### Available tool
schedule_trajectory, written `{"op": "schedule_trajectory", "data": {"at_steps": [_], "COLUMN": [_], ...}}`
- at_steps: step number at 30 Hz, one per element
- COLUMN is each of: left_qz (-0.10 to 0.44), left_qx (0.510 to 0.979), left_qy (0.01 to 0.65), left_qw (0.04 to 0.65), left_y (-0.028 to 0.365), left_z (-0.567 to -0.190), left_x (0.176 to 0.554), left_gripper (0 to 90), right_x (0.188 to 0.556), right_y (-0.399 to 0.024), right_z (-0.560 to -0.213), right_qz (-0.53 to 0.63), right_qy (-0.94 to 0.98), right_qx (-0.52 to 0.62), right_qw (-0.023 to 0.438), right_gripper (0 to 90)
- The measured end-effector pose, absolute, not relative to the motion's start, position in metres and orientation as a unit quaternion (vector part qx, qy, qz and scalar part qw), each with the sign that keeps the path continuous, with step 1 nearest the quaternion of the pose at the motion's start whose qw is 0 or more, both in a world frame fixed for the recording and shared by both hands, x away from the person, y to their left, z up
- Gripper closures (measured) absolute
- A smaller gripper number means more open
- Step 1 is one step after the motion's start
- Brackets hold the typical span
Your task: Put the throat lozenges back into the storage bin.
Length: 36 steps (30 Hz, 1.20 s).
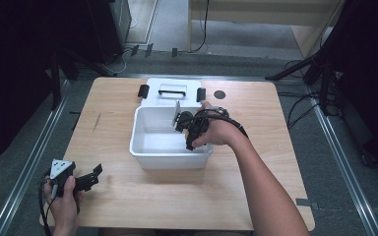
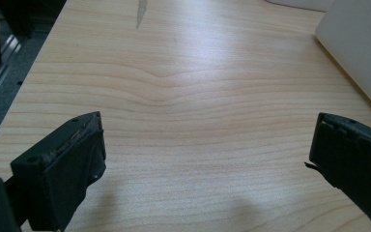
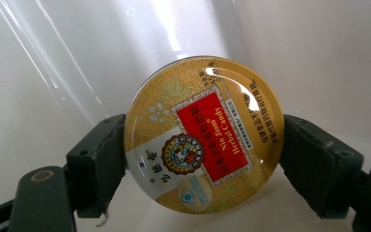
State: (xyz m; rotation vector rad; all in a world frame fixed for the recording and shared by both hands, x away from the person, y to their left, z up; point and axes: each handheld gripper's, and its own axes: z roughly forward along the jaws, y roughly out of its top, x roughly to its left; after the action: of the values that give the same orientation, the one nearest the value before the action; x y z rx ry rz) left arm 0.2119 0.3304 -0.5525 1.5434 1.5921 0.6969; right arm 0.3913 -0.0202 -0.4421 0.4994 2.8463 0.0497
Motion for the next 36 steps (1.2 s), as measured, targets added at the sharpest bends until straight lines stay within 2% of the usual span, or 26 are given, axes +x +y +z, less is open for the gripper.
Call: {"op": "schedule_trajectory", "data": {"at_steps": [23, 36], "left_qz": [0.275, 0.276], "left_qx": [0.609, 0.609], "left_qy": [0.629, 0.629], "left_qw": [0.398, 0.398], "left_y": [0.33, 0.33], "left_z": [-0.553, -0.553], "left_x": [0.212, 0.212], "left_gripper": [0.0, 0.0], "right_x": [0.393, 0.392], "right_y": [-0.02, -0.026], "right_z": [-0.446, -0.426], "right_qz": [0.016, 0.053], "right_qy": [0.977, 0.97], "right_qx": [0.177, 0.206], "right_qw": [0.117, 0.117], "right_gripper": [20.6, 15.3]}}
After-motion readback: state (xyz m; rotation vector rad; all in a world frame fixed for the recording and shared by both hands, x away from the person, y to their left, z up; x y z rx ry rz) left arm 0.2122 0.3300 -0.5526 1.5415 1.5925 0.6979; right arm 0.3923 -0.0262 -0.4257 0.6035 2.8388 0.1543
